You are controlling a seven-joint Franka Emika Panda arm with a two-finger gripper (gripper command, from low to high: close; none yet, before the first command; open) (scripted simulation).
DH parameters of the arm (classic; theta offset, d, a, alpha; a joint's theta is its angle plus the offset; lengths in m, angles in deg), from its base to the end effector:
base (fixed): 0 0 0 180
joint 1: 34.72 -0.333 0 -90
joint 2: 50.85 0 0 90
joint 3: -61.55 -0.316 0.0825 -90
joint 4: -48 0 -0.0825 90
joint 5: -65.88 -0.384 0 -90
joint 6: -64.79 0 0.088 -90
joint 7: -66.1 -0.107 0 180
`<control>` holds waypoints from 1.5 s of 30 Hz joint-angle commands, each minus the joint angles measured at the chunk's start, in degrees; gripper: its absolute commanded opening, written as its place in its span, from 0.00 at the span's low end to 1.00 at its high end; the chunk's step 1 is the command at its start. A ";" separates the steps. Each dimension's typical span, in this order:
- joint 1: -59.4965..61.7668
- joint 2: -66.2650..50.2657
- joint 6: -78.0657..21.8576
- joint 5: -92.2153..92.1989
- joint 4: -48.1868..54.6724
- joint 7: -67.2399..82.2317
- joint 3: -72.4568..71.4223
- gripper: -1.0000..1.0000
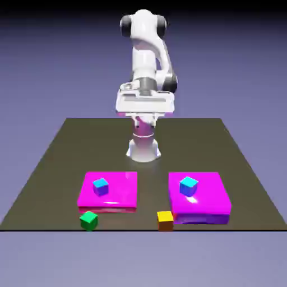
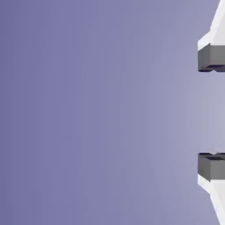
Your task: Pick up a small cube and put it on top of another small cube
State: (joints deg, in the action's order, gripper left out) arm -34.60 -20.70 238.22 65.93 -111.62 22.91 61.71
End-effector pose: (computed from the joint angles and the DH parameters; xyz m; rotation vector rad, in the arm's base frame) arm 0.3991 -0.0019 0.4513 -2.4927 0.9928 -1.0074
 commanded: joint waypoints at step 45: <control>18.76 -43.70 -15.45 2.66 22.61 -20.44 2.21 0.00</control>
State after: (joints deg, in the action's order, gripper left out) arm -15.84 -64.40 222.80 68.59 -89.01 2.46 63.90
